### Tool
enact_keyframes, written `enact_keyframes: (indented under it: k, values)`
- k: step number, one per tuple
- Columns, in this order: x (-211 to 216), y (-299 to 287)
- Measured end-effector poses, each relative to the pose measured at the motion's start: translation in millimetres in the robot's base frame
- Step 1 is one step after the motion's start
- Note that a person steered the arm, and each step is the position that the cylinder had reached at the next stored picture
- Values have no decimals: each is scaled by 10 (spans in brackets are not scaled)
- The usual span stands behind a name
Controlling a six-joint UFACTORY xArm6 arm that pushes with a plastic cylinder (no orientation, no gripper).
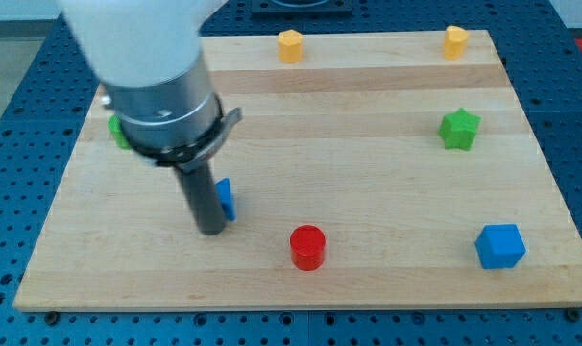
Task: Place the blue triangle diagonal to the blue cube
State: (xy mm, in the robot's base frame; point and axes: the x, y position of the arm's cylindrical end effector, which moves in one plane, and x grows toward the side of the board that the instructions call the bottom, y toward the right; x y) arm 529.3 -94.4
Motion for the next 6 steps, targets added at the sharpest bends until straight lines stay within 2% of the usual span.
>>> enact_keyframes:
  k: [2,3,4,5,6]
  values:
    - [-505,430]
    - [-340,422]
    - [0,226]
    - [20,-324]
    - [-199,-468]
